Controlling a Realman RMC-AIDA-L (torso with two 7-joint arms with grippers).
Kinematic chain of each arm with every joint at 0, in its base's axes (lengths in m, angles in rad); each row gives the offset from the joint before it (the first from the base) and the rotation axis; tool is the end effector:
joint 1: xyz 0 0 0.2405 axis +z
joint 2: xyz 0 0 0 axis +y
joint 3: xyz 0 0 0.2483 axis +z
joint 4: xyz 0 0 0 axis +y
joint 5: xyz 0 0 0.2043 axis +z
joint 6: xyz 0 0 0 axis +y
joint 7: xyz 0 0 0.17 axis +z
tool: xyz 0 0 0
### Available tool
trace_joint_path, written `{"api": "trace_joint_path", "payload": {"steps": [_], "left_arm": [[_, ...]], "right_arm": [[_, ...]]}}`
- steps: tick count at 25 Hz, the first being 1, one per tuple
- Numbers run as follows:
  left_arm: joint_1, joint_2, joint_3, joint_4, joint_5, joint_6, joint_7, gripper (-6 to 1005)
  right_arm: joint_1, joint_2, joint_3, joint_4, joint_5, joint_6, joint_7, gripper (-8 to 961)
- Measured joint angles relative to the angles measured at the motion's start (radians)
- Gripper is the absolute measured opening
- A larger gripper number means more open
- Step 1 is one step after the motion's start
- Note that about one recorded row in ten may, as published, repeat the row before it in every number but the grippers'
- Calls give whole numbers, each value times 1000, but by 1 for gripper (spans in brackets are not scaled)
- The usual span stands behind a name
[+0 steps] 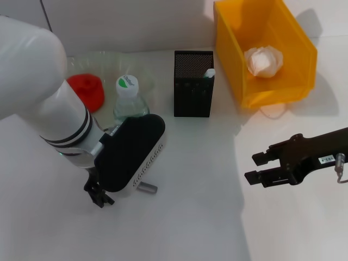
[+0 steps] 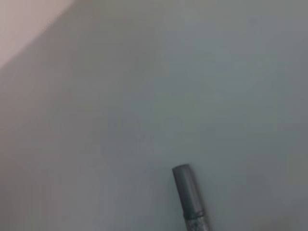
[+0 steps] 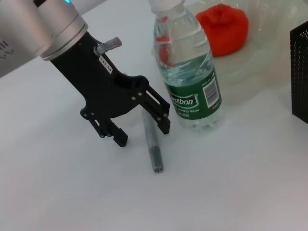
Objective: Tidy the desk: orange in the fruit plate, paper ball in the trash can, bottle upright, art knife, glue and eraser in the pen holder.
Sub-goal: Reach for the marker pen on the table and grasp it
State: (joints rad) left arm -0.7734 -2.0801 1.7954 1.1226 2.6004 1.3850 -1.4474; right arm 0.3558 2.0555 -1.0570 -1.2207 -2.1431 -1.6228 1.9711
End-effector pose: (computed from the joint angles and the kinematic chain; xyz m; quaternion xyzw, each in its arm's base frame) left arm -0.1696 0.3436 -0.0958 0.8784 -0.3594 -0.3114 0.0479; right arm 0.2410 0.3057 0.0095 -0.9502 0.2927 0.0481 0.0953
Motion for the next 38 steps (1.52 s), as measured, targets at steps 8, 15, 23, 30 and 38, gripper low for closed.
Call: {"api": "trace_joint_path", "payload": {"steps": [8,15,23,30,38], "left_arm": [[-1,0,6,0,19,45,-11,815],[6,0,40,45,29,116,-52,813],[26,0,65,94,52,118,-56,811],[21,0,72,92,49,109,-24,809],[13,0,73,83,47,92,-4,807]], "right_arm": [[13,0,1,26,-2,0,-1,548],[25,1,2,44,-23,0,-3,547],[29,0,2,52,-25,0,-14,547],[25,0,2,56,-26,0,-15,547],[22,1,0,66,-26,0,-17,547]]}}
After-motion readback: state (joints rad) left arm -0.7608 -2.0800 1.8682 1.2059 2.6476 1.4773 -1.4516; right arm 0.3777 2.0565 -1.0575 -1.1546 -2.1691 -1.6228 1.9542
